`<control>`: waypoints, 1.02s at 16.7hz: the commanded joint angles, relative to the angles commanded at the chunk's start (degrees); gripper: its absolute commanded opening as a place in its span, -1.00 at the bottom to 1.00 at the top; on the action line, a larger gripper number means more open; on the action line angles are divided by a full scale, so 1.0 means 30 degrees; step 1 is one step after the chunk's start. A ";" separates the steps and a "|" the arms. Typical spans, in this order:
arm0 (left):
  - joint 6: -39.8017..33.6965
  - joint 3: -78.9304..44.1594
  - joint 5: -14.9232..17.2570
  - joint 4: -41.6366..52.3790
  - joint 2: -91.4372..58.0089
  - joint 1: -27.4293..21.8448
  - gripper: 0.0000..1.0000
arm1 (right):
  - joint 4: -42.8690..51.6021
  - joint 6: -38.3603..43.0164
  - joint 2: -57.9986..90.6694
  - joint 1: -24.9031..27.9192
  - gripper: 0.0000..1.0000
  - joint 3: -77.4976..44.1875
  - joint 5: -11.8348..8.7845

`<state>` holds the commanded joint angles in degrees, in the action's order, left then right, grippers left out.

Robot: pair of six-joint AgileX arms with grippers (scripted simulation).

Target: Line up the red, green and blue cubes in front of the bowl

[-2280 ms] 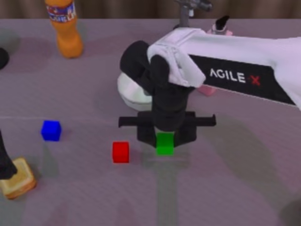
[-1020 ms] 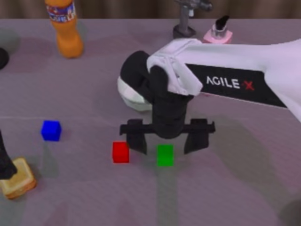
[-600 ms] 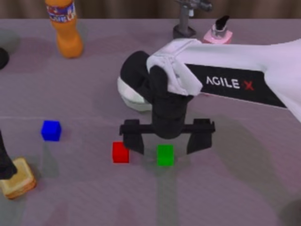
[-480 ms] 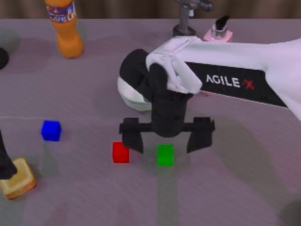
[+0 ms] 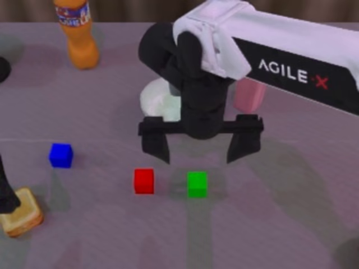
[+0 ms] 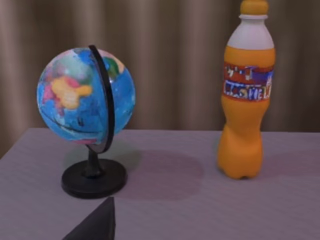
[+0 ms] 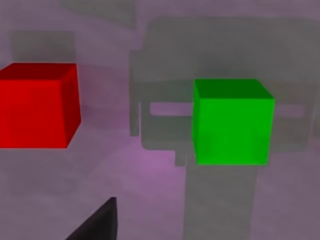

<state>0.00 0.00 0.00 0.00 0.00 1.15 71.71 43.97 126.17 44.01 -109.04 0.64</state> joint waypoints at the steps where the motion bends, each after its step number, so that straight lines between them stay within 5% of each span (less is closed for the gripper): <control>1: 0.0000 0.0000 0.0000 0.0000 0.0000 0.0000 1.00 | 0.0000 0.0000 0.0000 0.0000 1.00 0.0000 0.0000; 9: -0.0168 -0.2267 0.0018 0.1580 -0.2364 -0.0258 1.00 | -0.1743 -0.1372 -0.2636 -0.1016 1.00 0.2213 0.0633; 17: -0.0747 -1.1180 -0.0073 0.7976 -1.4275 -0.1151 1.00 | -0.7287 -0.6414 -1.4274 -0.5430 1.00 1.3632 0.2128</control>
<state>-2.24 -33.54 -0.22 23.93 -42.83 -2.31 49.85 24.73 83.35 27.72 -68.15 7.02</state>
